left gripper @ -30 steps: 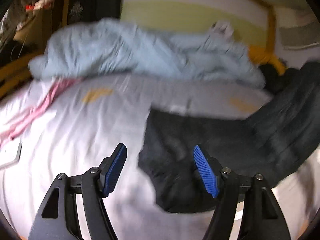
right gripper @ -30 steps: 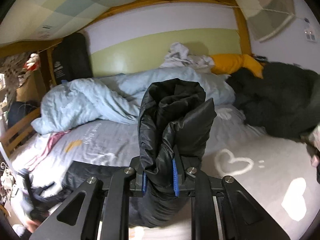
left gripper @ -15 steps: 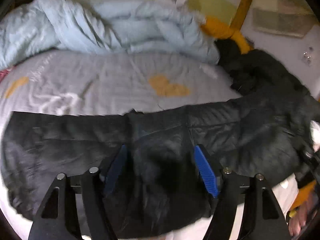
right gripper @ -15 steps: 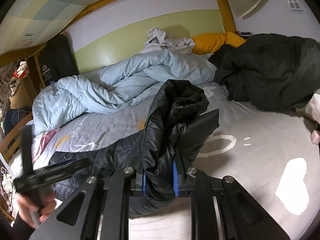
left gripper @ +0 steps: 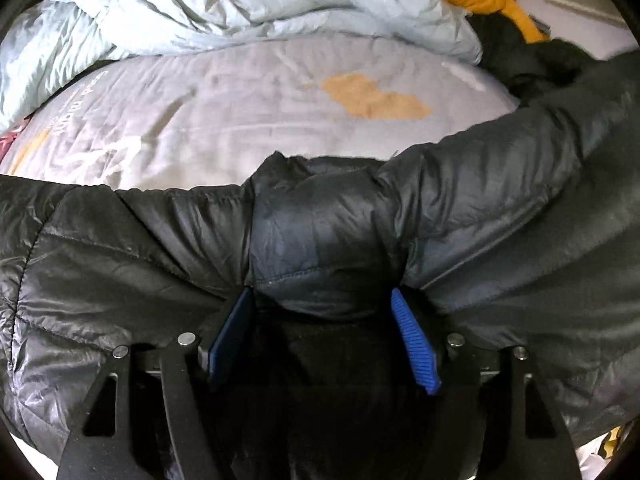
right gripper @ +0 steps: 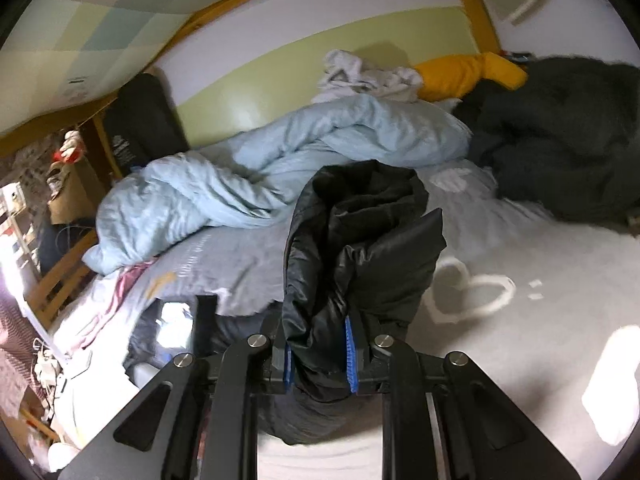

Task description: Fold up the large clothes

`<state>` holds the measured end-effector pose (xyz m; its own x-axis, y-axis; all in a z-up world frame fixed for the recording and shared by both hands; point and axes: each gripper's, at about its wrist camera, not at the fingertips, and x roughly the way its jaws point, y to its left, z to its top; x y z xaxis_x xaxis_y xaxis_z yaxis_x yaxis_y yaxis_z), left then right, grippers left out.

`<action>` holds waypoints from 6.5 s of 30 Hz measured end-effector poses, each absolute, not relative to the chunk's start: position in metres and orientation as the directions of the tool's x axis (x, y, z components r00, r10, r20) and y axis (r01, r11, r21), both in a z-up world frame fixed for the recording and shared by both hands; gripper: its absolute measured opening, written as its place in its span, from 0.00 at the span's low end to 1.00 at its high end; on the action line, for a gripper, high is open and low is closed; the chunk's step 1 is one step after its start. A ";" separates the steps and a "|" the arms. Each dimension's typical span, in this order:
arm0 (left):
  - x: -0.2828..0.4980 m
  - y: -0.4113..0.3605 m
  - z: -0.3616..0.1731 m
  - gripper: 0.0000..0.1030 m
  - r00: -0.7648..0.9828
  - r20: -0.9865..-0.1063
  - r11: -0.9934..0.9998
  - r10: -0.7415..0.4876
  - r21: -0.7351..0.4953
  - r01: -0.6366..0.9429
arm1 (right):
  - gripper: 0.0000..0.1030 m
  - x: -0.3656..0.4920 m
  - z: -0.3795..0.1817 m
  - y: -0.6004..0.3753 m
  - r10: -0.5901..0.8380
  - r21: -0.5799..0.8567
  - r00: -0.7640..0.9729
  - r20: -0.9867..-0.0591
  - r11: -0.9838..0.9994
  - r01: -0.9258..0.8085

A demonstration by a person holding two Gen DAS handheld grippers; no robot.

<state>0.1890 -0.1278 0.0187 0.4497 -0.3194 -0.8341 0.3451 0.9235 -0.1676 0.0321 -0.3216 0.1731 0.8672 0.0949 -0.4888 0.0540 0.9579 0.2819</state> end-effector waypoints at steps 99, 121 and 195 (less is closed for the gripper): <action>0.160 0.088 0.104 0.13 0.446 -0.610 0.756 -0.654 -0.524 0.392 | 0.92 0.037 0.064 -0.189 0.030 -0.030 0.726 -0.687 0.997 -0.070; 0.162 0.119 0.063 0.19 0.585 -0.784 0.975 -0.209 -0.118 0.189 | 0.50 0.077 0.028 -0.139 -0.003 -0.054 0.651 -0.759 0.997 -0.058; 0.173 0.144 0.016 0.39 0.449 -0.659 0.771 -0.603 -0.627 0.115 | 0.52 0.164 0.033 -0.174 0.419 0.419 0.525 -0.741 0.899 -0.126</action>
